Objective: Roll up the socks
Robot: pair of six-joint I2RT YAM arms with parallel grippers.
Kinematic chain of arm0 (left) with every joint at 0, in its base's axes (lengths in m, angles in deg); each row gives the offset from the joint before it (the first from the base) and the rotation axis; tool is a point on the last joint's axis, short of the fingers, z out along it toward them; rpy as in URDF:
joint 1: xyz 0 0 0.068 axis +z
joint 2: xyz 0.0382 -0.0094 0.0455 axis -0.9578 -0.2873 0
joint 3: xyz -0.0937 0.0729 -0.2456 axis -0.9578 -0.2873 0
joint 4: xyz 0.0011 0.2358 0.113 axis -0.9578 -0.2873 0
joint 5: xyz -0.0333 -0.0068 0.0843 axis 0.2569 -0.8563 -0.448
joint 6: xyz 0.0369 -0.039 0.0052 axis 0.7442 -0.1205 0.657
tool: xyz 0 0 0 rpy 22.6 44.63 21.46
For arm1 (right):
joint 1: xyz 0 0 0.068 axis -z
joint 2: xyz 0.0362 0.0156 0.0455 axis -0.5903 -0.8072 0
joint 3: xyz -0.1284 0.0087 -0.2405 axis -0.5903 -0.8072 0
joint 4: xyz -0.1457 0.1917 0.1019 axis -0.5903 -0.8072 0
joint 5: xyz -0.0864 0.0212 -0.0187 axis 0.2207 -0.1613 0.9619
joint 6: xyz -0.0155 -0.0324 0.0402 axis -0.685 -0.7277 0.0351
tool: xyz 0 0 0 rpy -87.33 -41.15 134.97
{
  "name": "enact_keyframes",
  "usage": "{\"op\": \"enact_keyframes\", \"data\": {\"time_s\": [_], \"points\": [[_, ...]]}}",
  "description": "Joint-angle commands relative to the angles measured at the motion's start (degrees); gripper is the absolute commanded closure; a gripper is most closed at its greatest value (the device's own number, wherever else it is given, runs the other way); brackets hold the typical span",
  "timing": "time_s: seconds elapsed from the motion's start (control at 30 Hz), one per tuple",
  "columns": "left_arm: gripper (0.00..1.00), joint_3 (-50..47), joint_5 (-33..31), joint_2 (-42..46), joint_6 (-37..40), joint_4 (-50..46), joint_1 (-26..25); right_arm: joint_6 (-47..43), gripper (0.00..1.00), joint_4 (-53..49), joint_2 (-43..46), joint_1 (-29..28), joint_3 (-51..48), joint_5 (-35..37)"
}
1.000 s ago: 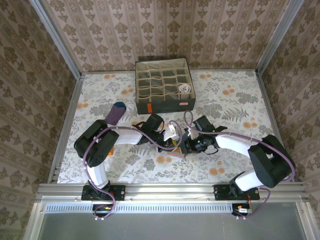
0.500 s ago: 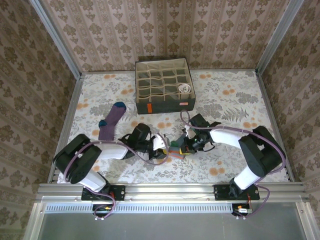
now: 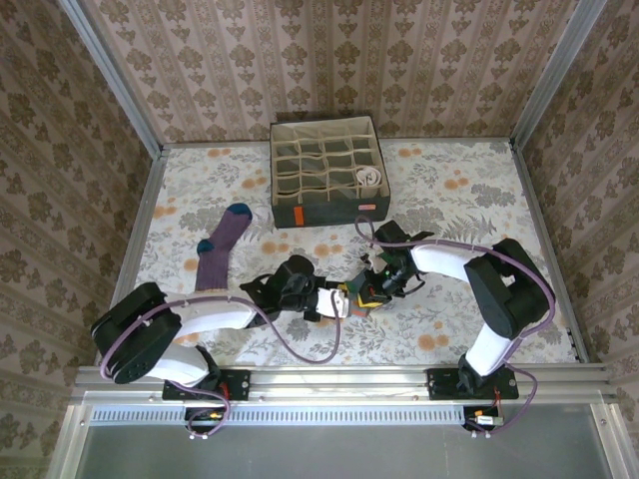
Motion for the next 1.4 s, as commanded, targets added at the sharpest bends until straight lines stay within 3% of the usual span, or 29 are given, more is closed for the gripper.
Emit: {"op": "enact_keyframes", "data": {"time_s": [0.0, 0.37, 0.57, 0.7, 0.83, 0.93, 1.17, 1.37], "points": [[0.58, 2.0, -4.1, -2.0, 6.8, -3.0, -0.8, -1.1, 1.0, -3.9, -5.2, -0.4, -3.1, 10.9], [0.59, 2.7, -6.5, -8.6, 11.2, -1.5, -2.4, -1.5, 1.0, -4.6, -5.2, -0.4, -2.7, 10.4], [0.54, 3.1, -10.8, -13.7, 12.2, -0.6, -3.9, -2.4, 1.0, -4.9, -4.7, -0.4, -2.3, 9.3], [0.63, 7.0, -13.2, -17.0, 11.0, -8.2, -4.7, -3.8, 0.93, -4.3, -2.1, -0.4, -2.2, 6.5], [0.87, 14.0, -8.7, -17.6, 5.3, -23.6, -4.7, -3.4, 0.65, -2.6, 5.7, -0.2, -3.0, 6.1], [1.0, 17.5, -3.0, -17.8, 2.5, -31.0, -4.6, 0.0, 0.57, 2.2, 13.6, 0.9, -5.2, 6.4], [1.0, 24.2, 4.4, -20.8, -5.2, -44.2, -4.1, 5.0, 0.55, 5.5, 27.9, 3.6, -11.6, 13.7], [0.98, 30.4, 15.5, -25.6, -8.3, -52.5, -1.0, 4.6, 0.68, 18.8, 42.2, 2.4, -23.4, 10.3]]}}
